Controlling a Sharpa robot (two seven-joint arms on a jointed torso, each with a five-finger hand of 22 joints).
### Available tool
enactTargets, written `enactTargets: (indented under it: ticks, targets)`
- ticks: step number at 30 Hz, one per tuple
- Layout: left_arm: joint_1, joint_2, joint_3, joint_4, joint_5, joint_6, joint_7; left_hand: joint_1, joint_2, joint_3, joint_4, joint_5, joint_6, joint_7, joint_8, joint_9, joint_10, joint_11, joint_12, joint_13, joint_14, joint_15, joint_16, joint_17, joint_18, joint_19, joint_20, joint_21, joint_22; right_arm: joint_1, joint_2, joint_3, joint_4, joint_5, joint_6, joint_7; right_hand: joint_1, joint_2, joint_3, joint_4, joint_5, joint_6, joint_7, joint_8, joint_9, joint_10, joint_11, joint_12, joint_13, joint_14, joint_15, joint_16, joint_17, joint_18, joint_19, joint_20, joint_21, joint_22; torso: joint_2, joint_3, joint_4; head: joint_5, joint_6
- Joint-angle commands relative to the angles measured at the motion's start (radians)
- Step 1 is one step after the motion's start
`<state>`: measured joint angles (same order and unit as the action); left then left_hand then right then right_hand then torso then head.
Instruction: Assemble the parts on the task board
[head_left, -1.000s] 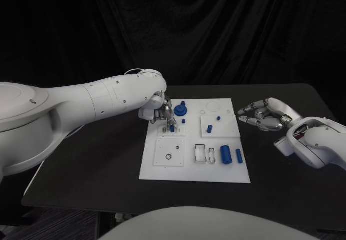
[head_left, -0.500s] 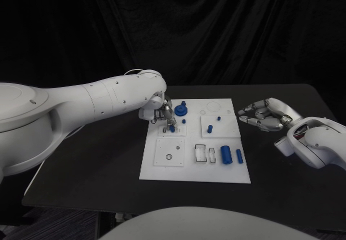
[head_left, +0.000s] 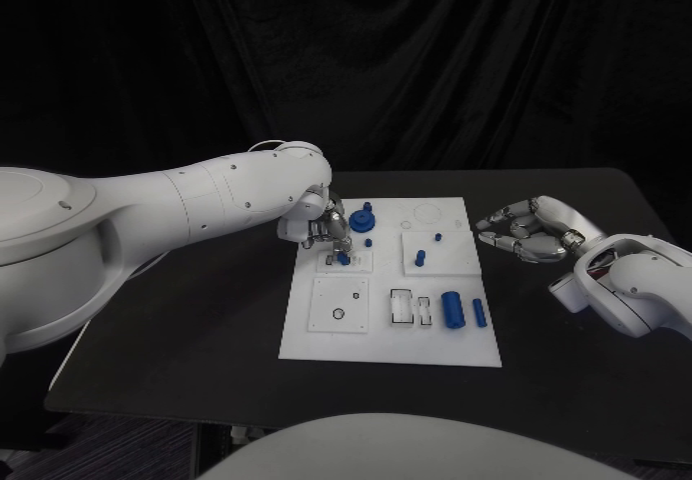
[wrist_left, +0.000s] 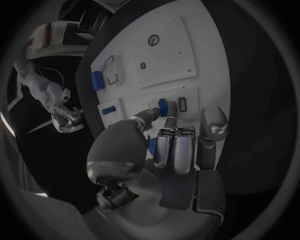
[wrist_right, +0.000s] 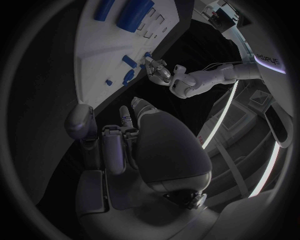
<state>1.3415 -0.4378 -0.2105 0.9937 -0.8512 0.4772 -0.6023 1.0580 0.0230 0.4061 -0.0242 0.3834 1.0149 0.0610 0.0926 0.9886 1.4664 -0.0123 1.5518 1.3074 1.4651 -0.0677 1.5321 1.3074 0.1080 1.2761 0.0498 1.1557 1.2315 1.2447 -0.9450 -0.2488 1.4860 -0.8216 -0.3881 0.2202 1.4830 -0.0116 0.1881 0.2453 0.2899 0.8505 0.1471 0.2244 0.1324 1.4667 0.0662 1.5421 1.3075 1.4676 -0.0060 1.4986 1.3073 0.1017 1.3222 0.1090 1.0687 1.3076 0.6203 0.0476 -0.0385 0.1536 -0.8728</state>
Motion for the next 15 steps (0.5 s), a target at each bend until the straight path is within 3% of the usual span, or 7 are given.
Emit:
enactTargets:
  ticks: [1,9,15]
  targets:
    - [-0.003,-0.008,0.0,0.009,0.001,-0.027,0.009,-0.016,-0.001,0.045,-0.036,0.005,0.007,-0.004,0.004,0.005,0.08,0.0,-0.005,0.246,0.071,0.001,-0.006,0.171,0.006,0.003,-0.003,-0.005,0.002,-0.002,0.0,0.001,-0.001,0.001,0.002,-0.015,0.004,-0.008,0.004,-0.004,0.005,0.006,0.0,0.003,-0.001,0.029,0.001,-0.005,0.19,0.05,0.005,-0.005,0.127,0.005,-0.005,-0.001,-0.005,0.123,0.0,0.0001,-0.0007,0.0,0.0]
    - [-0.004,-0.045,0.0,0.056,0.002,-0.137,0.036,-0.029,-0.005,0.072,-0.053,0.005,0.011,-0.006,0.011,0.016,0.083,-0.003,-0.003,0.247,0.073,-0.001,-0.005,0.173,0.004,0.009,-0.004,-0.001,0.009,-0.002,-0.001,0.001,-0.001,0.001,0.002,-0.016,0.004,-0.008,0.004,-0.004,0.005,0.006,0.0,0.002,-0.002,0.028,0.001,-0.005,0.19,0.05,0.005,-0.006,0.127,0.005,-0.005,-0.001,-0.005,0.123,0.0,0.0007,-0.0004,-0.006,0.0]
    - [-0.004,-0.118,0.0,0.149,0.021,-0.292,0.085,-0.049,-0.01,0.104,-0.072,0.005,0.019,-0.012,0.031,0.042,0.088,-0.008,0.002,0.251,0.075,-0.006,-0.003,0.177,0.003,0.02,-0.009,0.005,0.018,-0.002,-0.007,0.001,0.001,0.001,0.0,-0.017,0.004,-0.008,0.004,-0.004,0.005,0.006,0.0,0.002,-0.002,0.028,0.001,-0.005,0.19,0.05,0.005,-0.006,0.127,0.005,-0.005,-0.001,-0.005,0.123,-0.001,0.0005,0.0004,-0.009,0.0]
